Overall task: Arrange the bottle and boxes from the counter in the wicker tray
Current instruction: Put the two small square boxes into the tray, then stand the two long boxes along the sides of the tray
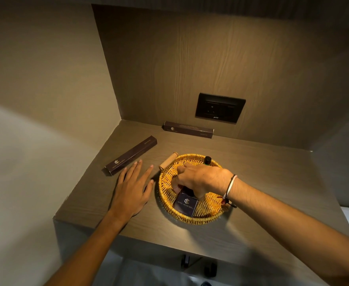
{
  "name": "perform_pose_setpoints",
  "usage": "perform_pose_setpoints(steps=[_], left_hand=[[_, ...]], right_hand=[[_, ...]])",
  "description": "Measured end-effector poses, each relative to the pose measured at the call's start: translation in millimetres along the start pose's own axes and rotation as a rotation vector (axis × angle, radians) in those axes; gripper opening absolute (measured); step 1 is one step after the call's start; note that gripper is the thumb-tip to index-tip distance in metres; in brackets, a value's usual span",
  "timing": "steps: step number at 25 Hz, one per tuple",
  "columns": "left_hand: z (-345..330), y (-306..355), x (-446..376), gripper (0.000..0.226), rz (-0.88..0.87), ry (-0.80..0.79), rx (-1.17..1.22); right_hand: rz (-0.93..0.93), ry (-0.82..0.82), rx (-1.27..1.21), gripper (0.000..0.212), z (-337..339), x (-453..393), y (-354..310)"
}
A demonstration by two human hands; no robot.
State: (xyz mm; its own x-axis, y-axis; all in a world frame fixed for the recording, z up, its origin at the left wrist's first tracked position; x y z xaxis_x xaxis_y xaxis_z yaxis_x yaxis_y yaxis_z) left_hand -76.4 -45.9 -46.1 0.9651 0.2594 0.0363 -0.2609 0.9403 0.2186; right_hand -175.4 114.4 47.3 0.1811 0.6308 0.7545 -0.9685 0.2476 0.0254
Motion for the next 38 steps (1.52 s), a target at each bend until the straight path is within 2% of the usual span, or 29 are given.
perform_pose_setpoints(steps=[5, 8, 12, 14, 18, 23, 26, 28, 30, 32, 35, 38], left_hand=[[1, 1, 1, 0.058, 0.0, 0.004, -0.002], [1, 1, 1, 0.057, -0.003, 0.014, -0.004], [1, 1, 0, 0.057, -0.006, 0.024, -0.004], [0, 1, 0, 0.057, -0.001, 0.018, 0.0], [-1, 1, 1, 0.058, 0.0, 0.021, 0.006], [2, 0, 1, 0.057, -0.004, 0.033, 0.029], [2, 1, 1, 0.057, -0.005, 0.03, 0.026], [2, 1, 1, 0.058, -0.004, 0.022, 0.023], [3, 1, 1, 0.058, -0.003, 0.017, 0.026], [3, 2, 2, 0.058, 0.002, 0.015, 0.03], [5, 3, 2, 0.06, 0.008, 0.006, 0.03], [7, 5, 3, 0.06, 0.008, -0.001, 0.028]], right_hand=[[-0.004, 0.02, -0.032, 0.077, -4, 3, 7], [-0.018, 0.061, -0.189, 0.078, 5, 7, 21], [-0.159, 0.474, -0.385, 0.036, 56, 13, 84], [-0.279, 0.594, -0.422, 0.03, 65, 5, 120], [-0.445, 0.479, -0.409, 0.04, 49, -31, 162], [-0.5, 0.505, -0.33, 0.038, 40, -49, 172], [-0.538, 0.456, -0.418, 0.038, 25, -47, 177], [-0.553, 0.496, -0.499, 0.041, 20, -33, 187], [-0.503, 0.595, -0.645, 0.045, 22, -11, 198], [-0.364, 0.659, -0.761, 0.045, 27, 14, 204], [-0.185, 0.567, -0.705, 0.039, 32, 46, 198], [-0.092, 0.432, -0.584, 0.038, 26, 60, 181]])
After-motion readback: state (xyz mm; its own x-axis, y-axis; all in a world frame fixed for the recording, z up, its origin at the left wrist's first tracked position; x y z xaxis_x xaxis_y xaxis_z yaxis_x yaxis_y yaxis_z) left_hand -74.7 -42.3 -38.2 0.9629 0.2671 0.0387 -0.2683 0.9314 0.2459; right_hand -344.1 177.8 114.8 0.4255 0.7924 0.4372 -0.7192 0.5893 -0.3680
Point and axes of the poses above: each hand's wrist, its own x-axis away from the middle knuckle, its own z-axis out of the back of the hand, y = z × x, the point moved 5 cm from there along -x, towards the middle knuckle, and after that the axes turned 12 degrees about -y, right-handed, at the moved point
